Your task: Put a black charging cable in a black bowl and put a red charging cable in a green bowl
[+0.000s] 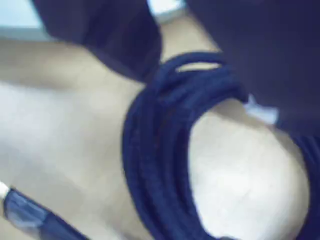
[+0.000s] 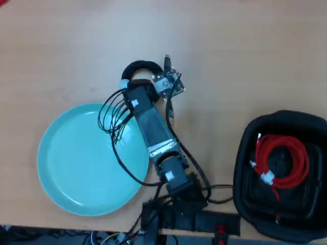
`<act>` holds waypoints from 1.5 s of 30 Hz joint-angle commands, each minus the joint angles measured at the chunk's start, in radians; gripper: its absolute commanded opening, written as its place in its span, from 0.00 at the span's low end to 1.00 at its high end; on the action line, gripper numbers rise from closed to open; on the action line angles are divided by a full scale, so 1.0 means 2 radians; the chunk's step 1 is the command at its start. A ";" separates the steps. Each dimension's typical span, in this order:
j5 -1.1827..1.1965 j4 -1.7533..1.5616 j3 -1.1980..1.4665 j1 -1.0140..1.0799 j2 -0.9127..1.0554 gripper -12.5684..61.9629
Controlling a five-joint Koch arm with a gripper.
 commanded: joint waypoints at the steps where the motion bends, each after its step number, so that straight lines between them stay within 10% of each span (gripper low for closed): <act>1: -0.002 -0.021 -0.019 -0.021 -0.026 0.53; 18: -0.008 -0.028 -0.032 -0.028 -0.085 0.50; 27: -0.008 -0.028 -0.064 -0.015 -0.117 0.05; 45: -0.008 0.137 -0.277 0.076 -0.006 0.09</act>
